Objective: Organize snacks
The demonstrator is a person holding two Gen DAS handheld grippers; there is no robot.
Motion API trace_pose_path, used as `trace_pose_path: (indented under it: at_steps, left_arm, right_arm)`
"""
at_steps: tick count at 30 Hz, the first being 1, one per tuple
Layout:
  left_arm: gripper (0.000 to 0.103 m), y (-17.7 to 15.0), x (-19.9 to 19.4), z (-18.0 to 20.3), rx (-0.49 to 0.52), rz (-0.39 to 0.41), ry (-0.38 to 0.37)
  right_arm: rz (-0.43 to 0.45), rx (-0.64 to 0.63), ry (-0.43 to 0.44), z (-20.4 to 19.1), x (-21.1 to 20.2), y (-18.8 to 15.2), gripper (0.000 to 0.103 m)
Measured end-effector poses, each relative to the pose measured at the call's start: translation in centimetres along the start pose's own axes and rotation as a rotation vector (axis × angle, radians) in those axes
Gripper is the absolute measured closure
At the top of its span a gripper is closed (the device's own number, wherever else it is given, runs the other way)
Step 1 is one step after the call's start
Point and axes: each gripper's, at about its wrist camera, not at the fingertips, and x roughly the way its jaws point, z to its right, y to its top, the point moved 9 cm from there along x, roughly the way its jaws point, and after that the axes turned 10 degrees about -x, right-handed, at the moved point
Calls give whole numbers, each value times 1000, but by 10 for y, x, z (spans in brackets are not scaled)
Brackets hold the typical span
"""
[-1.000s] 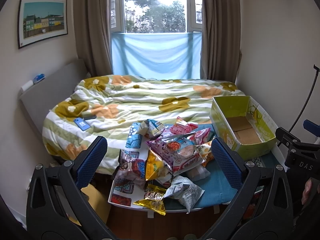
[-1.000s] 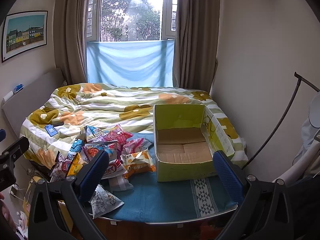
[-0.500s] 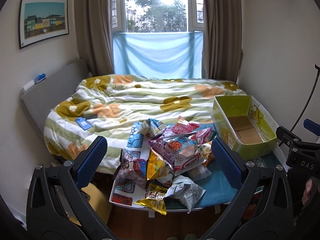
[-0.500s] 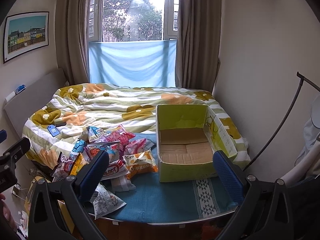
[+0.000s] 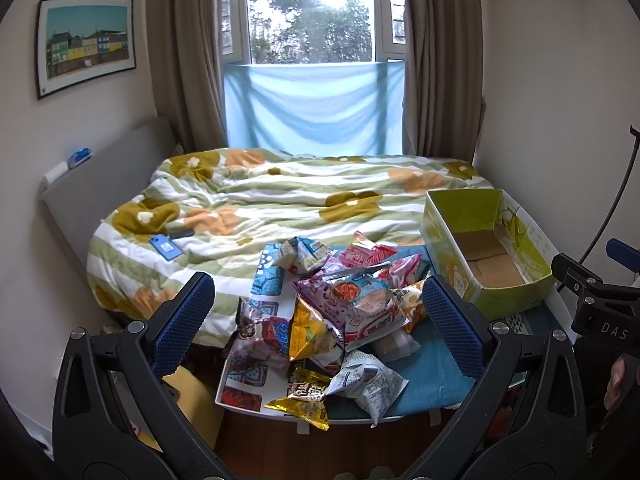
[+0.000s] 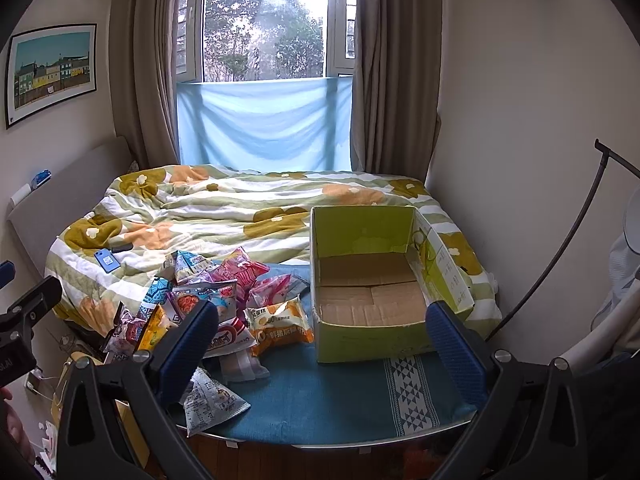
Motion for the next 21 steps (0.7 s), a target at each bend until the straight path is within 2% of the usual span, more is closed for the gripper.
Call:
trace_pose_path:
  at_steps: [6,11,17,21]
  left_arm:
    - [0,1,3,-8,-21,-15,24]
    - [0,-10,14,-31,-68,-87,66]
    - [0,-62,46,-61,-132,-227,121]
    - [0,-107,76,-78,-167,-359,130]
  right_arm:
    - [-1,1,4,3,1,-1,0]
    - [-24,-8,55,-1,9,-4,0]
    - [-93,-71,210,-27,34,-22,0]
    - [-139,-127,329,-52,60,-44,0]
